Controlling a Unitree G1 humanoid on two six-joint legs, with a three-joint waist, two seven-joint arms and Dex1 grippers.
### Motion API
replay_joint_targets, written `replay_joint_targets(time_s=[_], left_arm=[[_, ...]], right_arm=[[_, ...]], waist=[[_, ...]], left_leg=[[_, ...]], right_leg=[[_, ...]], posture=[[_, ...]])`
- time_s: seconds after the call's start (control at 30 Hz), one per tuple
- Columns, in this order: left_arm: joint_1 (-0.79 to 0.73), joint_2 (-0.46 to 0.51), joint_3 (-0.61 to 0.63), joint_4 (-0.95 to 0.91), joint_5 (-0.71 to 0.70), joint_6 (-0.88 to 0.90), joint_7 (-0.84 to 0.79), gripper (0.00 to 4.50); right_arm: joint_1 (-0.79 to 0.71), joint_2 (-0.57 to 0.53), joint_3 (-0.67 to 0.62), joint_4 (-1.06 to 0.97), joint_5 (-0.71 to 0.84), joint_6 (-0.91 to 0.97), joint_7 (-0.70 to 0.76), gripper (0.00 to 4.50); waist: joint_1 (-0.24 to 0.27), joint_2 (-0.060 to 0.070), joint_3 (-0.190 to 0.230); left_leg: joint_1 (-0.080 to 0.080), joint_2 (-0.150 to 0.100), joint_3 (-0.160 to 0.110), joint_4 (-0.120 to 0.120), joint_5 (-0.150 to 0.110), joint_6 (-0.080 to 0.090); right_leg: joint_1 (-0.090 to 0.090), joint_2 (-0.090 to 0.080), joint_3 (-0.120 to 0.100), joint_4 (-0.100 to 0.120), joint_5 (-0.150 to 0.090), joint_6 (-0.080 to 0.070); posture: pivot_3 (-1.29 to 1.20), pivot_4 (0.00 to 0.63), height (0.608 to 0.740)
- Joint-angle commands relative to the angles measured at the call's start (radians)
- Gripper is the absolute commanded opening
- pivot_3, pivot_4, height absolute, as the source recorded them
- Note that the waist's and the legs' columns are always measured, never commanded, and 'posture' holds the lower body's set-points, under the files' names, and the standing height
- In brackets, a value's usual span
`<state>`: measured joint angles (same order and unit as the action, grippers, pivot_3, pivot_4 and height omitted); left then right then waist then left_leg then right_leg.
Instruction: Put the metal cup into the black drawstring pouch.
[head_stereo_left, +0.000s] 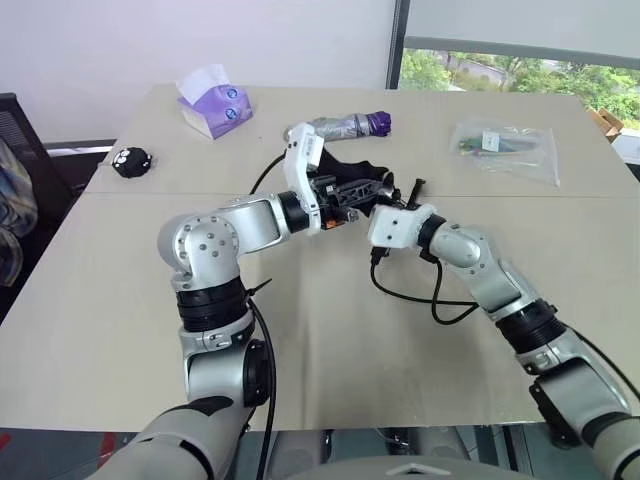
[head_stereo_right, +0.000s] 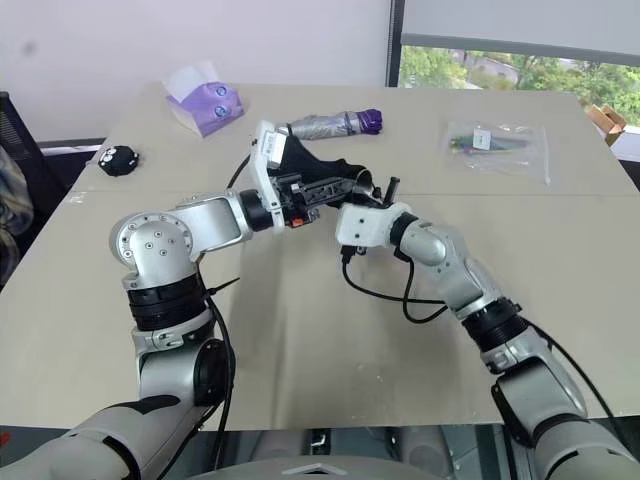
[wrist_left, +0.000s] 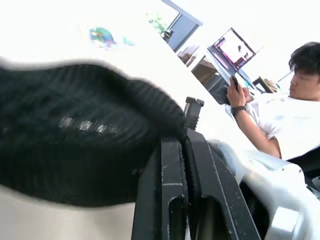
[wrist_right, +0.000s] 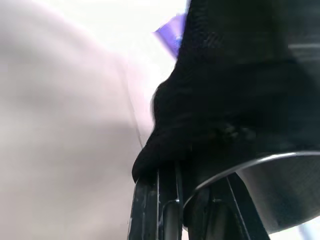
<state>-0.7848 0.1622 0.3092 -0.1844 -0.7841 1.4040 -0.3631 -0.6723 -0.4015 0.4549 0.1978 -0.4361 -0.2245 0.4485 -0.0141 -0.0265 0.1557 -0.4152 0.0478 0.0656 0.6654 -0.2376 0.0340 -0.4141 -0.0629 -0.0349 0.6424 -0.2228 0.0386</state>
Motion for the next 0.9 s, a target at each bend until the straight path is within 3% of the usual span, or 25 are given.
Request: replay_joint_targets(time_s=[0.03,0.2,0.33,0.53,0.7,0.9], left_arm=[[-0.026,-0.024,-0.002,-0.032,-0.053,-0.015,-0.001,0.0],[0.005,-0.031,-0.013,-0.061,-0.069,-0.005,0.004,0.0],[0.019,-0.032,-0.014,-0.062,-0.079,-0.009,0.011,0.0],[0.047,-0.042,-0.022,-0.069,-0.079,-0.029,0.025,0.0],[0.066,-0.038,-0.004,-0.074,-0.08,-0.032,0.05,0.0],[0.057,-0.037,0.027,-0.042,-0.082,-0.055,0.099,0.0]], right_arm=[[-0.059,-0.013,0.017,0.022,-0.061,-0.097,-0.021,0.04],[-0.054,0.032,-0.045,0.036,0.015,-0.076,-0.013,0.04],[-0.08,-0.017,-0.017,0.018,-0.073,-0.119,-0.004,0.04],[-0.078,0.009,-0.075,-0.008,0.011,-0.073,0.03,0.04],[-0.095,-0.07,-0.081,-0.011,-0.056,-0.132,0.018,0.04],[-0.088,-0.091,-0.098,-0.051,-0.036,-0.136,0.022,0.04]], waist=[[0.0,0.0,0.0],[0.001,0.0,0.0],[0.003,0.0,0.0],[0.0,0.0,0.001],[0.003,0.0,0.001],[0.001,0.0,0.001]], left_leg=[[0.0,0.0,0.0,0.0,0.0,0.0],[0.0,0.0,0.0,0.0,0.0,-0.001],[0.0,0.0,0.0,0.0,0.0,-0.001],[0.0,0.0,0.001,0.0,0.0,-0.001],[0.0,0.0,0.0,0.0,0.0,-0.001],[0.0,0.0,0.001,0.0,0.0,-0.001]], right_leg=[[0.0,0.0,0.0,0.0,0.0,0.0],[0.0,0.0,0.0,0.0,0.0,0.0],[0.0,-0.001,0.0,0.0,0.0,0.0],[0.0,-0.001,0.0,0.0,0.0,0.0],[0.0,-0.001,0.0,0.0,0.0,0.0],[0.0,-0.001,0.001,0.0,0.0,0.0]], posture=[[0.0,0.15,0.74],[0.0,0.15,0.74],[0.0,0.15,0.74],[0.0,0.15,0.74],[0.0,0.15,0.74],[0.0,0.15,0.74]])
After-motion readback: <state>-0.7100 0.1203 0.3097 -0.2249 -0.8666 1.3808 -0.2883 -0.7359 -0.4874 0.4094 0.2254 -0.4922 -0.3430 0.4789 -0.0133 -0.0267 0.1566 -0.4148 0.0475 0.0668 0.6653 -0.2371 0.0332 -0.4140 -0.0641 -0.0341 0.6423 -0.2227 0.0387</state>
